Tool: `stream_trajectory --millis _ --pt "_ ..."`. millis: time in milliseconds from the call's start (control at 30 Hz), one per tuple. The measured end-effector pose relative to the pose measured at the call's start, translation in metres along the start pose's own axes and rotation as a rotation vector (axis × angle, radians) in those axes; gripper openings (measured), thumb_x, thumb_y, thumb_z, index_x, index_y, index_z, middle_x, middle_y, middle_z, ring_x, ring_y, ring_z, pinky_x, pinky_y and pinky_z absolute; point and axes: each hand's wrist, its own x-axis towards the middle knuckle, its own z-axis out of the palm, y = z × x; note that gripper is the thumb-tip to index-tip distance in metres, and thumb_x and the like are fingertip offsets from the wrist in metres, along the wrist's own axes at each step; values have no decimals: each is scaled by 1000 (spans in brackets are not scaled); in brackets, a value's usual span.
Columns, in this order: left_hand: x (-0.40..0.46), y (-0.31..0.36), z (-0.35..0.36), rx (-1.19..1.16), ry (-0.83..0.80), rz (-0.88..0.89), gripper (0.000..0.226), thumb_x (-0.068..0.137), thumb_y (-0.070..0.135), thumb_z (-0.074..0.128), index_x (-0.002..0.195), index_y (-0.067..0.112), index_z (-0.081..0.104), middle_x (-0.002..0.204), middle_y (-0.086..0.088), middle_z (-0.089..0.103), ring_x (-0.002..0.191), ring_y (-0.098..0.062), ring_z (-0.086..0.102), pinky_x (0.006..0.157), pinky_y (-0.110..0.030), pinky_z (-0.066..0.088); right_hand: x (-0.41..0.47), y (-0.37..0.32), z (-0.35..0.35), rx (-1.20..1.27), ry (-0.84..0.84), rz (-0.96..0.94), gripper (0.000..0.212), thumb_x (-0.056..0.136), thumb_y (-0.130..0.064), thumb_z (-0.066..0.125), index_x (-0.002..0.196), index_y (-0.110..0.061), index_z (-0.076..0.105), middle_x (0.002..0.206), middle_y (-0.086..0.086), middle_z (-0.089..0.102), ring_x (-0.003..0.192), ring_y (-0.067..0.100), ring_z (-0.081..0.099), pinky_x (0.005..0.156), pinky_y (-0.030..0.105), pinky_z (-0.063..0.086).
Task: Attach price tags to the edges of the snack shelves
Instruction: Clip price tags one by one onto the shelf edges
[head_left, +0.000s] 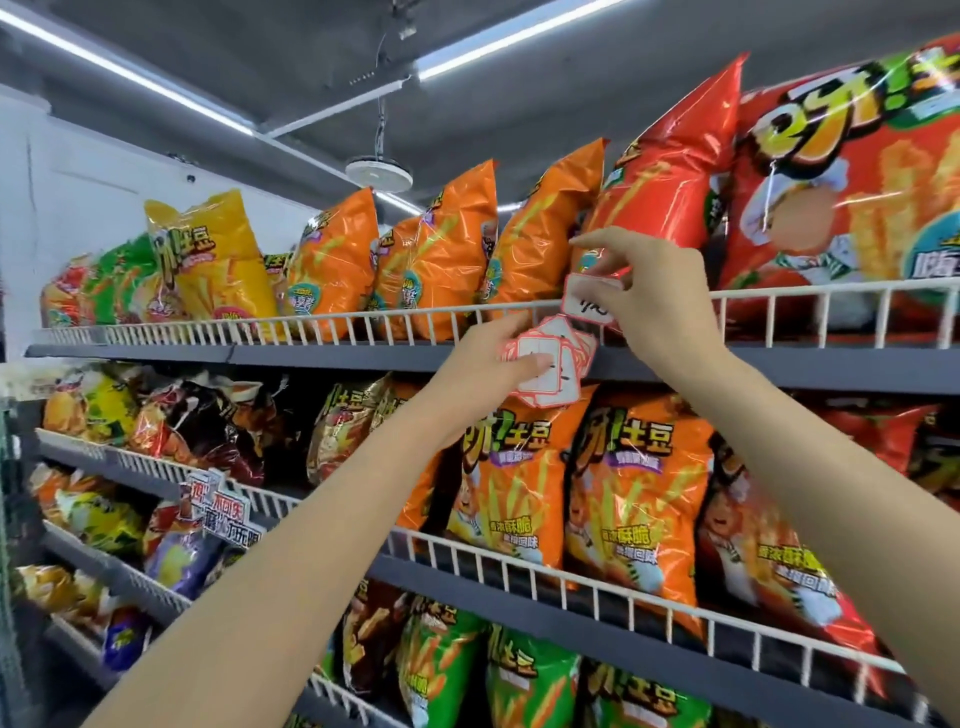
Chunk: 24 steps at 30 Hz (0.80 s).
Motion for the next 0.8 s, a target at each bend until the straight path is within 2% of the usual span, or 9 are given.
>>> stream_trajectory --millis 67,100,233,333,467,500,600,700,800 --pt "1 2 3 -12 -8 13 45 91 8 55 135 12 45 103 15 51 71 17 52 62 4 42 3 1 0 -30 -12 -29 21 86 -21 65 107 -18 67 97 -2 67 90 10 60 78 17 42" --pt "2 3 4 -28 -6 4 46 91 8 55 135 13 44 102 15 51 71 15 53 63 3 42 4 1 -1 -25 -21 -38 17 87 -20 65 103 -17 69 97 -2 68 89 9 59 75 15 41" --pt "3 2 7 -91 -4 -43 47 91 8 56 136 16 44 112 4 63 97 -9 65 87 -26 53 6 2 -2 -38 -38 -43 21 91 -18 58 110 -17 67 107 3 67 91 8 54 79 19 37" --pt "2 -1 8 -79 -13 -47 48 90 10 57 136 16 43 117 3 63 99 -10 65 89 -29 53 9 4 -2 -50 -40 -35 22 92 -14 57 112 -14 65 114 3 65 101 16 59 83 21 41" --pt "-4 -4 7 -49 -6 -19 58 90 8 58 142 22 36 131 14 51 112 -3 55 91 -19 47 11 1 -1 -2 -31 -31 11 89 -14 61 98 -11 64 105 5 66 94 20 62 85 34 50" --pt "-5 -7 6 -54 -1 -27 61 89 8 58 143 23 34 135 10 50 113 -6 56 95 -23 48 11 1 0 -11 -35 -37 10 89 -15 61 97 -11 64 104 4 66 92 18 62 84 33 50" --pt "-9 -13 1 -69 -24 -63 62 89 6 59 139 32 33 136 -7 51 103 -13 64 93 -37 52 11 0 2 -58 -46 -48 10 89 -18 61 96 -14 67 98 1 68 88 14 60 78 27 45" --pt "-12 -16 -3 -46 -42 -67 61 88 5 60 136 35 35 129 -7 56 94 -16 68 88 -36 55 10 -1 4 -104 -94 -43 13 92 -18 57 99 -16 68 101 2 67 95 18 61 78 28 46" --pt "-13 -16 -5 -21 -33 -59 60 88 5 60 134 34 36 126 -6 57 94 -21 68 88 -44 54 8 -2 7 -200 -142 -56 20 94 -14 51 103 -15 68 110 6 64 102 22 59 78 29 45"
